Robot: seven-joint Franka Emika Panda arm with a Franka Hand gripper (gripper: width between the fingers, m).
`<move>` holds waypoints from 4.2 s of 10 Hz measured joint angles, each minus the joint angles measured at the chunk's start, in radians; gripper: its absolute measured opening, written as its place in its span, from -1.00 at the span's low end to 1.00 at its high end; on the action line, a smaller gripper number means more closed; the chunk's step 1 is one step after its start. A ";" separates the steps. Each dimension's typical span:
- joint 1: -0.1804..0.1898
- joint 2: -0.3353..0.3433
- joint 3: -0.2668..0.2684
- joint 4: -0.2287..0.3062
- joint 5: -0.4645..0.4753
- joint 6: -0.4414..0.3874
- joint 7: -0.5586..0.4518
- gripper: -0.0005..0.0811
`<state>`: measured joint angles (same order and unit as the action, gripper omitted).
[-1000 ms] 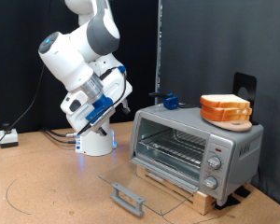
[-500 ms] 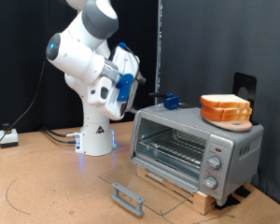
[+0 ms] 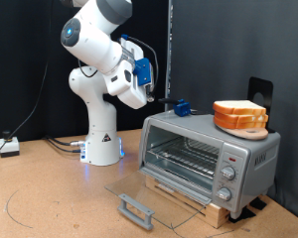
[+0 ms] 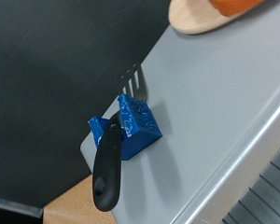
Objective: Make a piece of toast with the oven
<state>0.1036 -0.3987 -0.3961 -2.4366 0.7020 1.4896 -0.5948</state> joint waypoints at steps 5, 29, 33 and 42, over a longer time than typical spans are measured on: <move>0.043 -0.159 0.064 -0.027 -0.095 -0.055 -0.307 0.99; -0.009 -0.639 0.568 -0.441 -0.062 0.416 -0.197 0.99; -0.007 -0.555 0.636 -0.450 -0.020 0.467 -0.209 0.99; 0.023 -0.412 0.776 -0.467 0.161 0.624 -0.243 0.99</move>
<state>0.1268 -0.8107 0.3801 -2.9034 0.8632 2.1138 -0.8380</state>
